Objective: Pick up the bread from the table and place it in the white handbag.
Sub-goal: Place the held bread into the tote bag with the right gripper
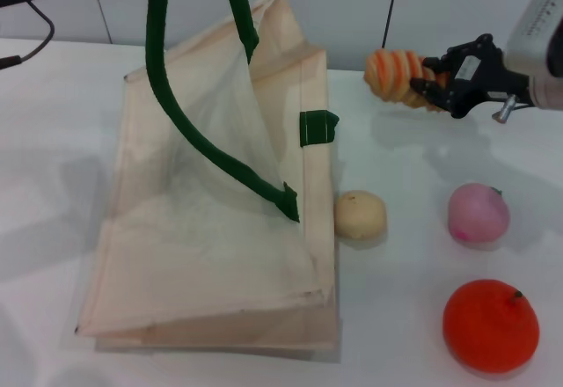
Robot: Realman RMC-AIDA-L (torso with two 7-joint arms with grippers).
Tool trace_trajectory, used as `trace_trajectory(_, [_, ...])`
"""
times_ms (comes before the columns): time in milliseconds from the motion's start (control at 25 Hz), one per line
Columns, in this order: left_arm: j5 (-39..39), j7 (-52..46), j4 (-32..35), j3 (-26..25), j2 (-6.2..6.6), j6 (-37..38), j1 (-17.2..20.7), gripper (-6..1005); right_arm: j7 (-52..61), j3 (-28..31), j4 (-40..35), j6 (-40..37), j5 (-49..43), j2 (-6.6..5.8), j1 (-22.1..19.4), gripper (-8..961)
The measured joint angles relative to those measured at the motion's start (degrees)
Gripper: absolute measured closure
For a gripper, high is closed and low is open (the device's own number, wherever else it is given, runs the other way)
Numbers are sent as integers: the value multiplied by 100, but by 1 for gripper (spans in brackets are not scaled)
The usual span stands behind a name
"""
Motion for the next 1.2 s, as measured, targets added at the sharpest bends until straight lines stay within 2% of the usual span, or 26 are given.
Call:
trace_trajectory(80, [0,-6,0,0,19,0,-25,851,-86,0,-224,633,87,-16,-109,619])
trace_trajectory(120, [0,-6,0,0,19,0,-25,851,-86,0,-224,633,87,-16,-109,628])
trace_trajectory(240, [4,-3,-10,0,19,-29,-51,851,-285,-44,-306,1281,59,-22,-127,681])
trace_trajectory(440, [63,-80,1,10,37,-64,-195,851,-463,-311,-313,1792,29,10,-75,715])
trace_trajectory(680, [127,-92,5,9,31,-72,-234,851,-449,-555,-285,1876,31,36,25,769])
trace_trajectory(1200, [173,-105,9,8,11,-157,-301,850,-464,-939,-106,2317,381,89,345,810])
